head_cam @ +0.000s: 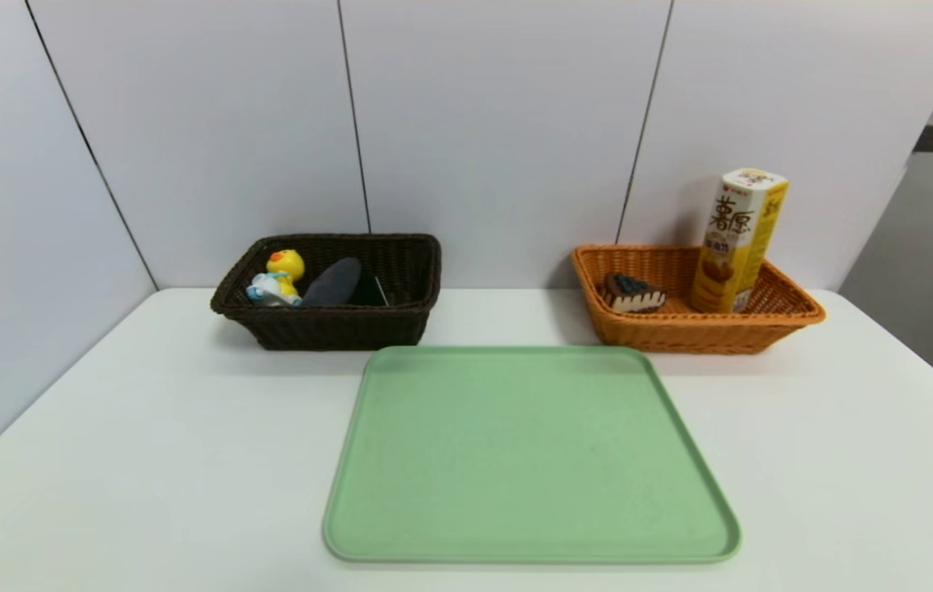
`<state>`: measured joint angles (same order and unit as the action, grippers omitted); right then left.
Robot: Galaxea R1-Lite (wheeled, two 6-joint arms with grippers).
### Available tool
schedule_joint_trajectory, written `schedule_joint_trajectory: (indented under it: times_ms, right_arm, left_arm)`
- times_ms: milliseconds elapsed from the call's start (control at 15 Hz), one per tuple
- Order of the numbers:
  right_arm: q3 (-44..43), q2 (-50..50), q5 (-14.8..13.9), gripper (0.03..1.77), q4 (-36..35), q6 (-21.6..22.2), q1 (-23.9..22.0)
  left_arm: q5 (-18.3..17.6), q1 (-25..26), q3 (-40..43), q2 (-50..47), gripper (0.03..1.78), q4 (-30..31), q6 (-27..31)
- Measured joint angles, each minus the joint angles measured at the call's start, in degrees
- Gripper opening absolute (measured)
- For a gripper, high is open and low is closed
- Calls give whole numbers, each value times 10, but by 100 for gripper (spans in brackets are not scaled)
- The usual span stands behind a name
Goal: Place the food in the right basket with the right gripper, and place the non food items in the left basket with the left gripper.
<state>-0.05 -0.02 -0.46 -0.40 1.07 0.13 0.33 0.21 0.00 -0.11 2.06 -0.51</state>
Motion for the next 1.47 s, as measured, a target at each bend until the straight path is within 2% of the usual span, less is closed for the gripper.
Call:
schedule_joint_trajectory:
  times_ms: [1467]
  right_arm:
    - [0, 0, 0, 170, -1, -3, -1]
  left_arm:
    - [1, 0, 0, 0, 169, 1, -5]
